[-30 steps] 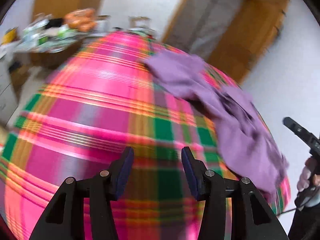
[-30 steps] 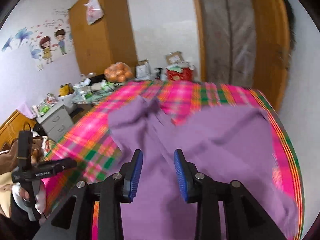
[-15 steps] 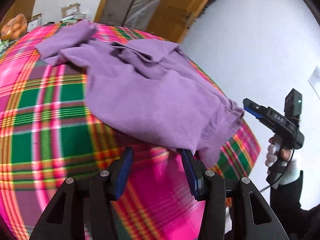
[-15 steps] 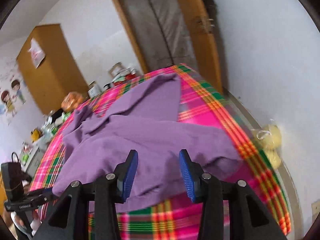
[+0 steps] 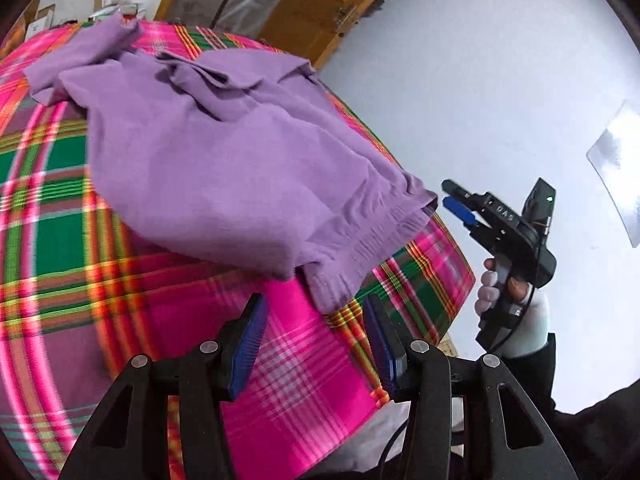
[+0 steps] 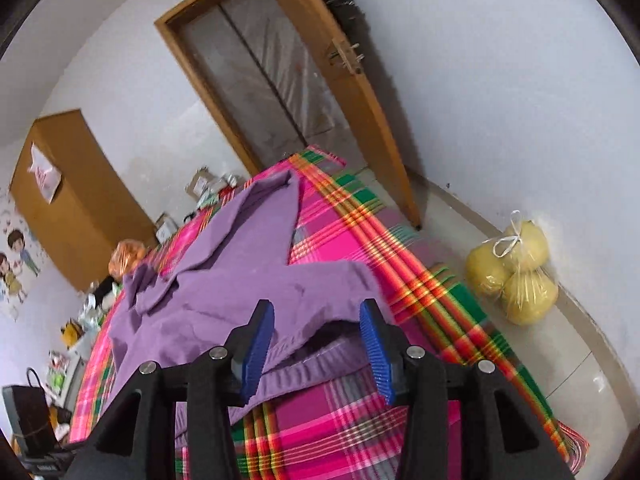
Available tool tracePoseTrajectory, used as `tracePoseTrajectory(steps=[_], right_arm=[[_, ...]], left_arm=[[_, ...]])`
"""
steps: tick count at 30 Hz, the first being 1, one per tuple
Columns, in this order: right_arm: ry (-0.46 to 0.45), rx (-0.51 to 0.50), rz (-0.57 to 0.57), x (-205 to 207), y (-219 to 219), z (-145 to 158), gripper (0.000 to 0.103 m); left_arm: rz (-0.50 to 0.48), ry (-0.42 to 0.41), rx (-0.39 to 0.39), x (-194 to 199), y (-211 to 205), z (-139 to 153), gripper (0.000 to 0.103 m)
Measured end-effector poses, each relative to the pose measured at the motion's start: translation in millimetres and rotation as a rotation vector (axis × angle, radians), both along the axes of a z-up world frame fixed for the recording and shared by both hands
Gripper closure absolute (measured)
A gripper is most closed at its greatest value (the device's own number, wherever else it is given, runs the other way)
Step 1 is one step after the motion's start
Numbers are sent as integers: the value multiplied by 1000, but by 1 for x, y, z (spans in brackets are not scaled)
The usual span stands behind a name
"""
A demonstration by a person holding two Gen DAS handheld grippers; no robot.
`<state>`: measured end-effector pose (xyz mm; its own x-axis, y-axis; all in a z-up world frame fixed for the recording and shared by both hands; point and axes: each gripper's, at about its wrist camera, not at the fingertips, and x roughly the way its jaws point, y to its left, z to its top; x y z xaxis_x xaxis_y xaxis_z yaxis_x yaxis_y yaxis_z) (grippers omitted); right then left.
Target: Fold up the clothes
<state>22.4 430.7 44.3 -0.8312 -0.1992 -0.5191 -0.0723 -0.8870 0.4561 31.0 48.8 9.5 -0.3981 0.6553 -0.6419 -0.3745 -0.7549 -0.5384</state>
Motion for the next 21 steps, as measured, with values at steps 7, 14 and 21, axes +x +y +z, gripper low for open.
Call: tracePoseTrajectory(steps=[7, 14, 21], right_arm=[[-11, -28, -44, 5, 22, -7, 55], [-52, -136, 30, -13, 21, -24, 52], [-141, -203, 14, -31, 28, -38, 66]], left_arm=[[45, 16, 10, -13, 14, -2, 52], [81, -27, 65, -26, 16, -5, 52], [117, -71, 70, -38, 20, -11, 90]])
